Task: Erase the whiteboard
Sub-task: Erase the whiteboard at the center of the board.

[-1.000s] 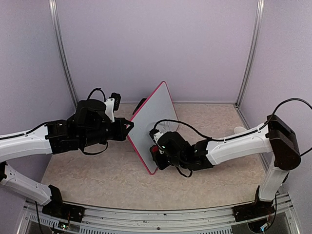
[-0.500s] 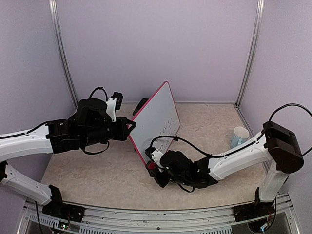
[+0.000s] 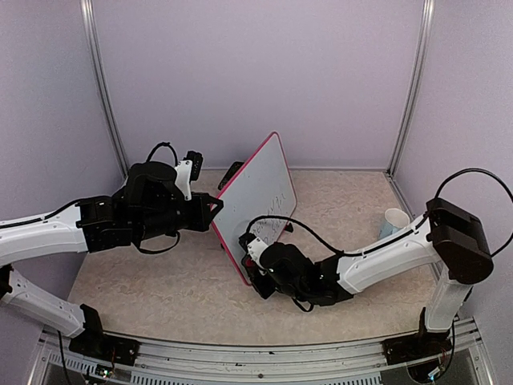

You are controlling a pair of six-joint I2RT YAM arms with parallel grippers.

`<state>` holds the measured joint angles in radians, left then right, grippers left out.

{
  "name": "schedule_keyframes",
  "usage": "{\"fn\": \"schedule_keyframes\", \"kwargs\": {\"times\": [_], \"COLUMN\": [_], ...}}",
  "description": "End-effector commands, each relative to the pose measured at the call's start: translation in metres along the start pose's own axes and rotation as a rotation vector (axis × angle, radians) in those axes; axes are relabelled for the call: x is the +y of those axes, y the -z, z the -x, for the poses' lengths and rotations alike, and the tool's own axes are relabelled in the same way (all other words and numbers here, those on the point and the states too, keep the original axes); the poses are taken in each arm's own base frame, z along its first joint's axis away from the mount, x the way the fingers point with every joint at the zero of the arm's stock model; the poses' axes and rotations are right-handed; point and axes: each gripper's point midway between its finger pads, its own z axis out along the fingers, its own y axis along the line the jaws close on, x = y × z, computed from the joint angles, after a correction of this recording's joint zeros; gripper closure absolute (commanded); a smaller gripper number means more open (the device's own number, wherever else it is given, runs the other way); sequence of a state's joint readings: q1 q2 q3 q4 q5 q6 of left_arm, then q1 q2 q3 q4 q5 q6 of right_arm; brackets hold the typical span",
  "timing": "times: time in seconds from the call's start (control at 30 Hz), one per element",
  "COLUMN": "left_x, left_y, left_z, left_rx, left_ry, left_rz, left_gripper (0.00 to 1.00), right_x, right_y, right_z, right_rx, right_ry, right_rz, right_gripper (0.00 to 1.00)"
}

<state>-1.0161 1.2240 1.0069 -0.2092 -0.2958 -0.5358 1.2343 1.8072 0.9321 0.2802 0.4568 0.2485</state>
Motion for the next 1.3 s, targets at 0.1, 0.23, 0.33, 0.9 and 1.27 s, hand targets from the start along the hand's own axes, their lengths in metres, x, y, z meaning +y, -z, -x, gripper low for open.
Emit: {"fn": "schedule_keyframes", "kwargs": {"times": [0.1,0.23,0.33,0.9,1.27], "left_x": [-0.021,-0.021,-0.02,-0.023,-0.023], "left_y": [0.0,0.0,0.0,-0.002,-0.005], "left_z": [-0.015,-0.014,-0.015,-0.013,-0.015], "left_rx": [0.067,0.065,0.066,0.068,0.072], "left_ry": [0.001,-0.003,-0.004,-0.008,-0.016], "left_rz": [-0.085,-0.082,-0.08,-0.083,-0.08], "left_gripper": [1.0,1.0,1.0,1.0,1.0], "right_x": [-0.026,-0.039,-0.042,-0.072,-0.045], "right_y": [-0.013,-0.01,-0.002,-0.014,-0.025], "right_z": [0.041,0.054,0.072,0.107,0.057], "right_rx": [-0.082,-0.088,-0.113,-0.026,0.101], "right_ry": [-0.048,-0.069,-0.08,-0.165,-0.184], "right_rz": [-0.13,-0.145,-0.119,0.025,0.167], "right_gripper": [0.76,0.76,0.76,0.75,0.75]}}
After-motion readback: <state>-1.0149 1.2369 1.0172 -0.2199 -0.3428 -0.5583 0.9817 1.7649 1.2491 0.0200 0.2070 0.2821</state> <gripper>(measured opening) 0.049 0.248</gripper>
